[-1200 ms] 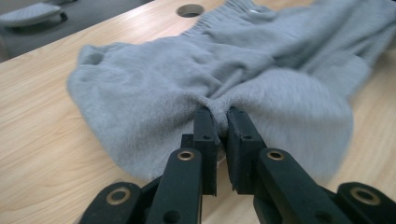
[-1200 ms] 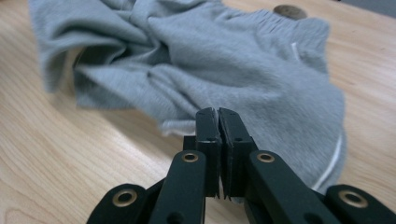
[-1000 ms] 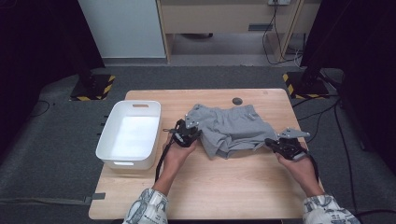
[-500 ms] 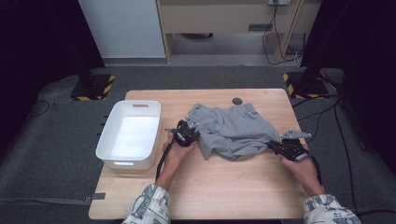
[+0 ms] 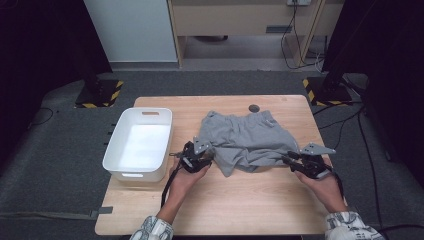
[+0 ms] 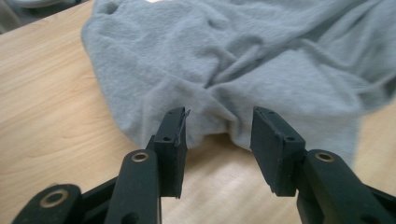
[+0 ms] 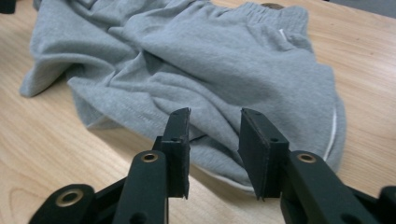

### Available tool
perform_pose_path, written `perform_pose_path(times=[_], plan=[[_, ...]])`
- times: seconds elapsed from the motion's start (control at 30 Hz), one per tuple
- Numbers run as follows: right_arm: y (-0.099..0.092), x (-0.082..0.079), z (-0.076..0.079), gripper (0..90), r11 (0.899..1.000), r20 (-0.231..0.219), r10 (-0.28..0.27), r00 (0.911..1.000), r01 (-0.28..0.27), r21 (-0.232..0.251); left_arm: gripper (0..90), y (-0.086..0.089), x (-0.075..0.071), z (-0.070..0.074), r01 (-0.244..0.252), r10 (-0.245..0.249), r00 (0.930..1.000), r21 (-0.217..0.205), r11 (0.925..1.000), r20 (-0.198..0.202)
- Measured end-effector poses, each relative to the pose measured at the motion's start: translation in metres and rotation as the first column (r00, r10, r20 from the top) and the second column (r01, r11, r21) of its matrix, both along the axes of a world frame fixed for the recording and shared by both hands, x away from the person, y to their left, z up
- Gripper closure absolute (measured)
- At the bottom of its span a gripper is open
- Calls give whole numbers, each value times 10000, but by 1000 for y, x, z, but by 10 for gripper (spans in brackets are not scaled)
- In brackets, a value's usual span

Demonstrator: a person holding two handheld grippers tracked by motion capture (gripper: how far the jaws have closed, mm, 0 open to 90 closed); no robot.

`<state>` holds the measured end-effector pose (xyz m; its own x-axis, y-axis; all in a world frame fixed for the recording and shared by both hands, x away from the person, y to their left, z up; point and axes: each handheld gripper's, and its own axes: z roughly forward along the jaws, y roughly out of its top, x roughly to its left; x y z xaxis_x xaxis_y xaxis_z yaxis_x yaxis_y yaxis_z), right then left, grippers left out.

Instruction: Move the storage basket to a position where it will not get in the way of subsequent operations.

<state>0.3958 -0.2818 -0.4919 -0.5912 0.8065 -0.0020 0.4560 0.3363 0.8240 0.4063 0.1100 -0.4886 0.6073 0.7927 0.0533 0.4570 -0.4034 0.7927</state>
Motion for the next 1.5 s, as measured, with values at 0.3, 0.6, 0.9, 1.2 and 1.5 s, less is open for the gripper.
perform_pose_path(times=[0.3,0.6,0.9,1.2,1.5], plan=[[4,0,-6,625,9997,-238,150,9996,-155,-194,522,-15,-13,-13,668,-674,9967,-135,9977,-458],[8,2,-14,579,9986,-419,279,9987,-297,-442,401,-35,-18,-23,1183,-1182,9916,-10,9930,-518],[22,3,-24,566,9928,-671,686,9954,-747,-936,389,-43,-18,-30,1429,-1413,9870,158,9896,-767],[35,11,-35,489,9863,-792,665,9946,-775,-1453,408,-50,-18,-35,1559,-1523,9849,397,9870,-824],[34,15,-37,617,9892,-1127,530,9922,-676,-1304,527,-54,-18,-40,1777,-1715,9796,537,9826,-1046]])
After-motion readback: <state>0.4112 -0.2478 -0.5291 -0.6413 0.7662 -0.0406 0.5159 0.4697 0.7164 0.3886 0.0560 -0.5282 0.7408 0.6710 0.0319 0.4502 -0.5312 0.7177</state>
